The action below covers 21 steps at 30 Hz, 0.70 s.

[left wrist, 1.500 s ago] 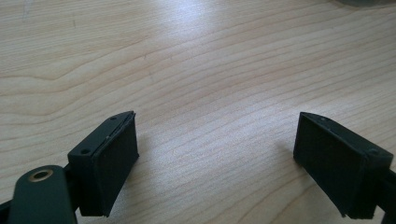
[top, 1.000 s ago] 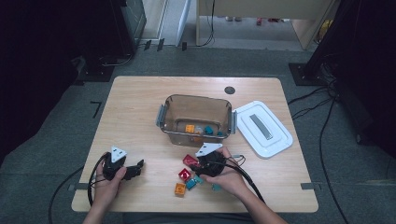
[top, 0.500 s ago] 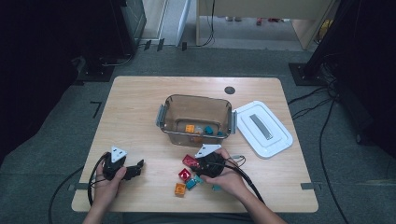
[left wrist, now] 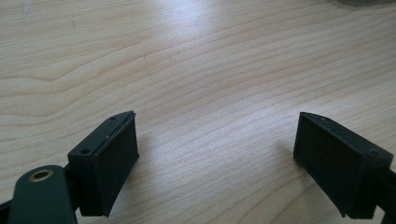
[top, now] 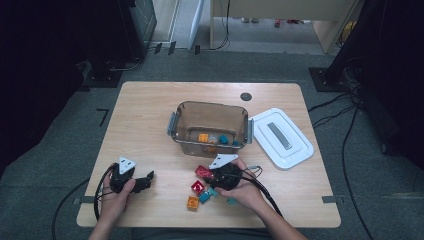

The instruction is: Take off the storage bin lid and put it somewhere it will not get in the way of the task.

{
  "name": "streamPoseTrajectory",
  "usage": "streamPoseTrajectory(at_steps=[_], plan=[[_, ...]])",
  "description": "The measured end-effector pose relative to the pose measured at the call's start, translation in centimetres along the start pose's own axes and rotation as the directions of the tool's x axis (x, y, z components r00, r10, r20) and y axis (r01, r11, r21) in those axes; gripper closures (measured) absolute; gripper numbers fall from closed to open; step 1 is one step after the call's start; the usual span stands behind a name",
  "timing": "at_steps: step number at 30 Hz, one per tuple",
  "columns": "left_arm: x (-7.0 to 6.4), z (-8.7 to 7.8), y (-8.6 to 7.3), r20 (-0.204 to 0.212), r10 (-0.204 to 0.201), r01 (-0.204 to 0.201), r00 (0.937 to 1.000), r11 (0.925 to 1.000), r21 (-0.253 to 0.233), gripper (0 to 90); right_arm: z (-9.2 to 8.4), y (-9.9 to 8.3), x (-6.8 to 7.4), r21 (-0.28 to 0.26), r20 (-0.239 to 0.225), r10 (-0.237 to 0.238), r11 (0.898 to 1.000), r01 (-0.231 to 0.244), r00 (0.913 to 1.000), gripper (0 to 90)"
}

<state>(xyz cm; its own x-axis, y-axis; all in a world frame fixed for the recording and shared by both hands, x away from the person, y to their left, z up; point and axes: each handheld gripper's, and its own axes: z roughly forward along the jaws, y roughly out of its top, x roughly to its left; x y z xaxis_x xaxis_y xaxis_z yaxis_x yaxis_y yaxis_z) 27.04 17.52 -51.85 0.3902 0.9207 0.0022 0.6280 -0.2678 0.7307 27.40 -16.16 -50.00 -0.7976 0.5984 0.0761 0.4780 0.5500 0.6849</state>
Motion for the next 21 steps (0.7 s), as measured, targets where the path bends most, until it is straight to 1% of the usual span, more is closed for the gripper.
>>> streamPoseTrajectory(at_steps=[4,10,15,19,21], plan=[[0.0,0.0,0.0,0.0,0.0,0.0,1.0,1.0,0.0,13.6,-0.5,0.2,0.0,-0.011,-0.004,0.002,1.0,-0.002,1.0,59.8],[0.0,0.0,0.0,0.0,0.0,0.0,1.0,1.0,0.0,13.7,-1.9,0.8,0.0,-0.04,-0.012,0.0,0.999,-0.001,0.9999,59.8],[0.0,0.0,0.0,0.0,0.0,0.0,1.0,1.0,0.0,13.7,-3.3,1.3,-0.1,-0.064,-0.027,0.006,0.998,-0.007,0.9996,59.8],[0.0,0.0,0.0,0.0,0.0,0.0,1.0,1.0,0.0,13.7,-4.4,1.8,0.0,-0.074,-0.036,-0.013,0.997,0.01,0.9993,59.8],[0.0,0.0,0.0,0.0,0.0,0.0,1.0,1.0,0.0,13.7,-5.0,2.1,0.0,-0.079,-0.049,-0.013,0.997,0.009,0.9987,59.8]])
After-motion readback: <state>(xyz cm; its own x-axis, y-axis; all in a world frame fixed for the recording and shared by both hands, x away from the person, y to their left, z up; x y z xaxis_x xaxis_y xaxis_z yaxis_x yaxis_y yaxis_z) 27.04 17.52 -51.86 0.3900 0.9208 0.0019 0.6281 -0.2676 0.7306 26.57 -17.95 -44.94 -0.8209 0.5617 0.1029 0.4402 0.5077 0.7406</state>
